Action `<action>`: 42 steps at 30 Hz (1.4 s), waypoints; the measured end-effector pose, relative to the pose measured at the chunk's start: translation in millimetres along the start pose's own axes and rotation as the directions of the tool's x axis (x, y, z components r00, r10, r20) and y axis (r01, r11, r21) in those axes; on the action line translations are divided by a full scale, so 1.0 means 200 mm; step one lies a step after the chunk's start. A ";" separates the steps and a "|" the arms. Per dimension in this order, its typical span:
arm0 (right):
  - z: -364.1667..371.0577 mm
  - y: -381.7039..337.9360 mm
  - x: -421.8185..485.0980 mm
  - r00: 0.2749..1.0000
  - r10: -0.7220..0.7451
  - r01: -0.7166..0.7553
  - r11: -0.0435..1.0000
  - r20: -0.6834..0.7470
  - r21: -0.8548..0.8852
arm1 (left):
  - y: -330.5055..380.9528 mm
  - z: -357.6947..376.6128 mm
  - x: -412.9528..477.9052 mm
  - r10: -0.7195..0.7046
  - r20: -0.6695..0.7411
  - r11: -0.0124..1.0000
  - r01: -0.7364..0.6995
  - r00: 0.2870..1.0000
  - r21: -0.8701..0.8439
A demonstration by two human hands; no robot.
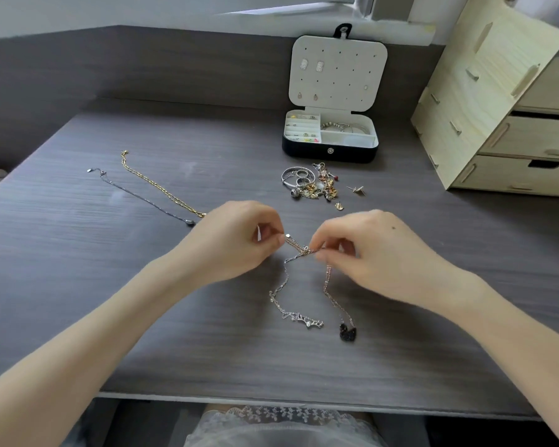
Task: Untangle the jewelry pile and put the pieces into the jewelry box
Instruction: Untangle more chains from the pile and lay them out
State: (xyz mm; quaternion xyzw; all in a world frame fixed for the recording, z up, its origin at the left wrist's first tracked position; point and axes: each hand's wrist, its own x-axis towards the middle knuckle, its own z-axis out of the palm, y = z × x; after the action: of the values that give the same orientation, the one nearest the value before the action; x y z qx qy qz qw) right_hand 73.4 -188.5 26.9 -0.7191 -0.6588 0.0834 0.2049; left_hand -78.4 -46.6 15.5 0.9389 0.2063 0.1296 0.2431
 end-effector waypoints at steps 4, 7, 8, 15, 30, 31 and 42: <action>0.01 0.07 0.09 0.998 0.065 -0.064 0.996 0.018 -0.055 | 0.02 0.05 0.08 -0.015 -0.001 0.998 0.015 1.000 0.057; 0.02 0.07 0.13 0.995 0.058 -0.054 0.998 0.076 -0.043 | 0.01 0.07 0.11 -0.026 -0.017 0.997 0.027 1.000 0.078; 0.02 0.06 0.15 0.993 0.052 -0.047 0.998 0.106 -0.047 | 0.01 0.07 0.11 -0.024 -0.015 0.997 0.025 1.000 0.072; 0.02 0.09 0.18 0.976 0.083 -0.097 0.993 0.201 0.062 | -0.03 0.09 0.10 0.025 0.014 0.999 -0.025 1.000 0.020; 0.06 0.18 0.19 0.962 0.269 -0.235 0.897 -0.039 0.373 | -0.03 0.11 0.07 0.172 -0.135 0.972 -0.146 0.976 0.186; 0.07 0.18 0.19 0.962 0.269 -0.235 0.900 -0.046 0.367 | -0.02 0.12 0.07 0.152 -0.147 0.977 -0.126 0.978 0.170; 0.04 0.04 0.12 0.954 0.300 -0.300 0.954 0.008 -0.017 | 0.04 0.17 0.08 -0.017 -0.145 1.000 0.019 0.989 0.013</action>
State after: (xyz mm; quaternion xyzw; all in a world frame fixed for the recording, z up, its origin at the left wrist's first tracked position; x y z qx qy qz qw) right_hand 81.3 -164.1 20.1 -0.8119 -0.5436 0.1122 0.1807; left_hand -49.7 -59.7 -7.4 0.9269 0.2327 0.1937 0.2220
